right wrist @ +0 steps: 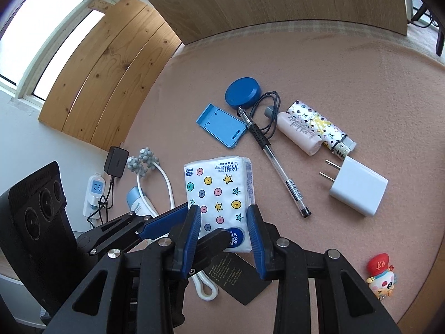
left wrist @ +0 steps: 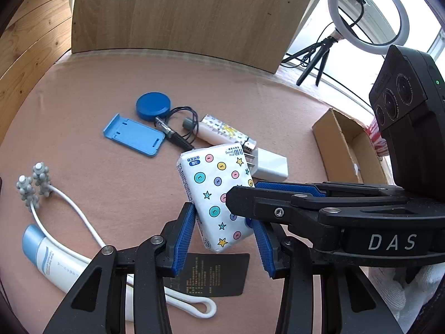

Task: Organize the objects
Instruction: 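Carry the tissue pack into the cardboard box and open the right tool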

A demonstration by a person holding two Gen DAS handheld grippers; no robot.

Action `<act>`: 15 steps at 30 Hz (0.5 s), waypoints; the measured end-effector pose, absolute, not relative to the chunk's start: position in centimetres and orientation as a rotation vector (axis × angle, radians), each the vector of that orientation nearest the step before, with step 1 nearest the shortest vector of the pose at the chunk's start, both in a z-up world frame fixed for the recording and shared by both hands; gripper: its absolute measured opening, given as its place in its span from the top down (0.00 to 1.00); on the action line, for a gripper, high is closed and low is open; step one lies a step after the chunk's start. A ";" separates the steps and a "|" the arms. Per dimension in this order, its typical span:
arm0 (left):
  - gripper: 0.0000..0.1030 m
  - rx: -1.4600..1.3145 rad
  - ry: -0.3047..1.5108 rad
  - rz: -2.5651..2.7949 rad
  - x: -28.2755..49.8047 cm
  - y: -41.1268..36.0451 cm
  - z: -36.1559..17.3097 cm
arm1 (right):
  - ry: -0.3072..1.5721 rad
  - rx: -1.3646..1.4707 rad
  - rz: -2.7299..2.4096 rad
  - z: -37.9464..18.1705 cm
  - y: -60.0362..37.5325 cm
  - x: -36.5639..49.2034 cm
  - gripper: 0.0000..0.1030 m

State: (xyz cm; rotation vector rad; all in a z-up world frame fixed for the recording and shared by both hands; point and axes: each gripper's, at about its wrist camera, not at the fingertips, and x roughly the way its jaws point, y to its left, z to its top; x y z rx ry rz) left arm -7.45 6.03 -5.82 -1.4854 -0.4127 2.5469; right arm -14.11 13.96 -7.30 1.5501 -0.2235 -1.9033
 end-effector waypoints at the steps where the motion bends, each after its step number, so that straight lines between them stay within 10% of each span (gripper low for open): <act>1: 0.56 -1.474 -0.398 2.541 -7.5 6.8 -5.5 | -0.239 1.547 -1.915 -7.0 14.7 -14.0 0.69; 15: 0.56 -1.319 -0.224 2.377 -9.1 20.3 -1.5 | -0.393 1.485 -2.161 -2.6 28.5 -12.1 0.69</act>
